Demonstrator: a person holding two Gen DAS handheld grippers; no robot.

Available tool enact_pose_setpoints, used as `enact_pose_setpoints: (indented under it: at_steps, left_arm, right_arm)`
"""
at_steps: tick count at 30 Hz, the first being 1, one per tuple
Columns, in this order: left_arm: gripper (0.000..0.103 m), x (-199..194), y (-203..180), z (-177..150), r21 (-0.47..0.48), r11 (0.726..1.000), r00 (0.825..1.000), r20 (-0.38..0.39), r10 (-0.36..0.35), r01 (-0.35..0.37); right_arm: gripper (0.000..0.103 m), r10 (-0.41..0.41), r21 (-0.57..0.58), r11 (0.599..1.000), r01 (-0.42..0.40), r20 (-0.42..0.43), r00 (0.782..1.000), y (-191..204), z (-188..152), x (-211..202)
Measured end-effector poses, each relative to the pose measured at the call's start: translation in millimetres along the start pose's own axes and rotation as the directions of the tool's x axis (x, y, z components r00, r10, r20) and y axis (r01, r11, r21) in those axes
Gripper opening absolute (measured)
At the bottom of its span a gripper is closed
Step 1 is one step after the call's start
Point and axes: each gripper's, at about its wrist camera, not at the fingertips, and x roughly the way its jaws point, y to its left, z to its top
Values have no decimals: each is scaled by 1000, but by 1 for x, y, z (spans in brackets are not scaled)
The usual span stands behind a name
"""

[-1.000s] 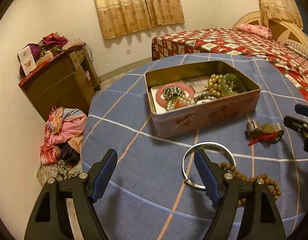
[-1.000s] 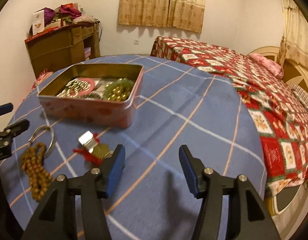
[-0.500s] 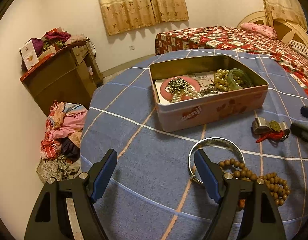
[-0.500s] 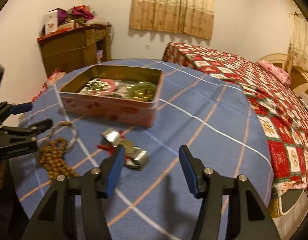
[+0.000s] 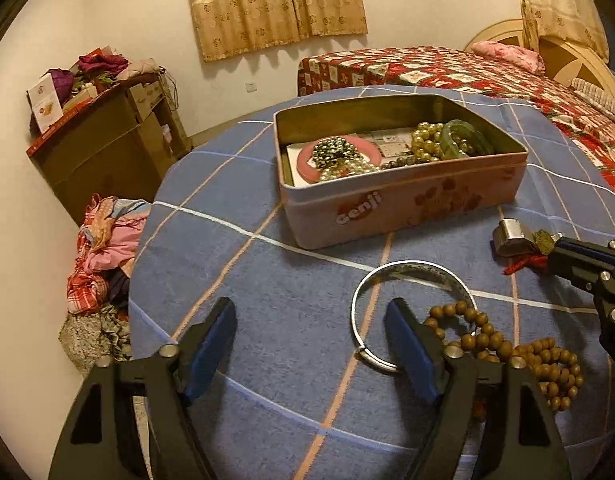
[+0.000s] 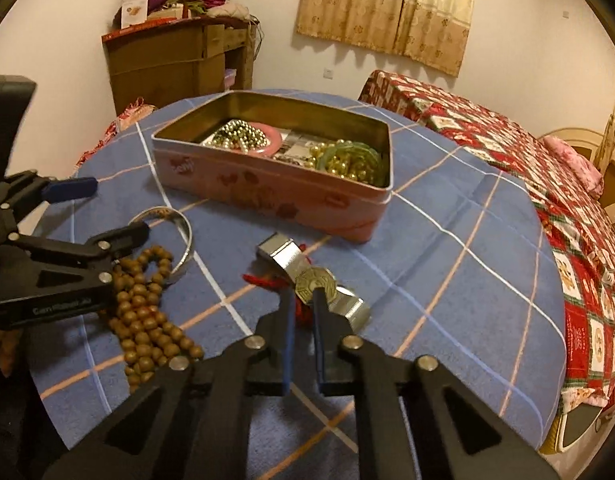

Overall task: Organize jewelry
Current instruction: 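Grasp the silver bangle with the left tool while the right tool grasps the metal watch band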

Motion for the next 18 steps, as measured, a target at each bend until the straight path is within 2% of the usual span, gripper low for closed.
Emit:
enact_pose_setpoints:
  at_steps: [2, 3, 5, 6, 7, 8, 13, 18]
  left_arm:
    - [50, 0, -1, 1, -4, 999, 999, -7, -52, 52]
    - [46, 0, -2, 2, -3, 997, 997, -11, -73, 73]
    - [29, 1, -3, 3, -6, 993, 993, -13, -114, 114]
    - [23, 1, -3, 3, -8, 991, 991, -13, -133, 133]
    - [7, 0, -5, 3, -2, 990, 990, -13, -140, 140]
    - [1, 0, -7, 3, 15, 992, 992, -14, -128, 128]
    - [1, -5, -3, 1, 13, 991, 991, -12, -132, 132]
    - [1, -11, 7, 2, 0, 993, 993, 8, -120, 120]
  right_arm:
    - [6, 19, 25, 1000, -19, 3, 1000, -4, -1, -1]
    - [6, 26, 40, 999, -27, 13, 1000, -6, -2, -3]
    - [5, 26, 49, 998, -27, 25, 999, -7, -3, -6]
    - [5, 22, 52, 998, -24, 32, 999, -7, -3, -8]
    - [5, 19, 55, 998, -21, 38, 999, -8, -4, -10]
    - [5, 15, 57, 998, -17, 44, 999, -8, -4, -11]
    - [4, 3, 86, 996, -9, 69, 998, -15, -7, -22]
    - [5, 19, 88, 996, -23, 47, 999, -16, -6, -18]
